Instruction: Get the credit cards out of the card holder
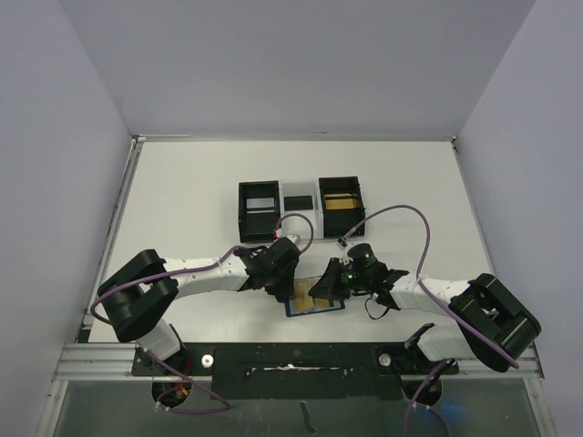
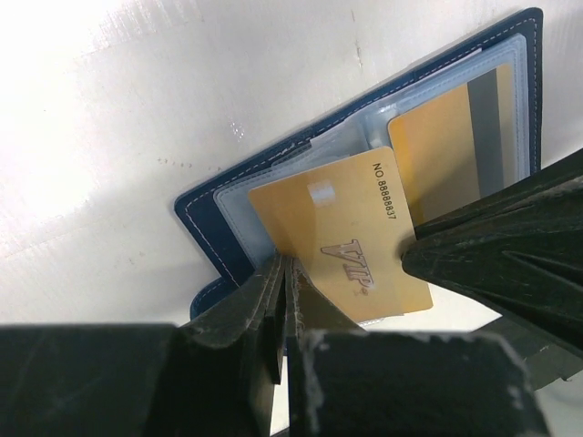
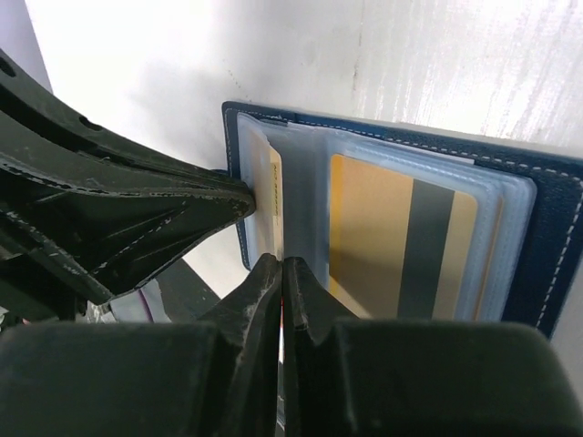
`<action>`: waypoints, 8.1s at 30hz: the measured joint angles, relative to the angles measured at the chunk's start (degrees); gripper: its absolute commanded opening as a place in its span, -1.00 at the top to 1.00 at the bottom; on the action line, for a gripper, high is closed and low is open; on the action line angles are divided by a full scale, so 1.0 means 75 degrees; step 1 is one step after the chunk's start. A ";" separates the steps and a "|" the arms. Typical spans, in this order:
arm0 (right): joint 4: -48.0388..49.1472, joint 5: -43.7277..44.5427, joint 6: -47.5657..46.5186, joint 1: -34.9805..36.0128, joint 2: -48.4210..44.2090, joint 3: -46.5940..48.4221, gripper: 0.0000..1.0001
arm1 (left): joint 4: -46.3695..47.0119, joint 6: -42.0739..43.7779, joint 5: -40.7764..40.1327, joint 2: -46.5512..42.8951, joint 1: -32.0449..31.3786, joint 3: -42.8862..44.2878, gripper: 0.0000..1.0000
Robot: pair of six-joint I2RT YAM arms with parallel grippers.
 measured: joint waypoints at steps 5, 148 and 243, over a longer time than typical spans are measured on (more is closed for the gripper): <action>0.0093 -0.0393 -0.0169 -0.0163 0.0000 -0.0006 1.00 | 0.0003 0.0111 -0.0026 0.0000 -0.0009 0.0009 0.94; -0.0146 0.0947 0.0775 0.0370 -0.0959 -0.0382 1.00 | 0.0973 -0.0289 0.0152 0.0026 -0.0216 -0.0321 0.86; -0.2020 0.1055 -1.4743 -0.2483 0.2710 0.5257 0.93 | -0.1341 0.3206 -0.1521 -0.4045 0.3710 -0.0737 -0.46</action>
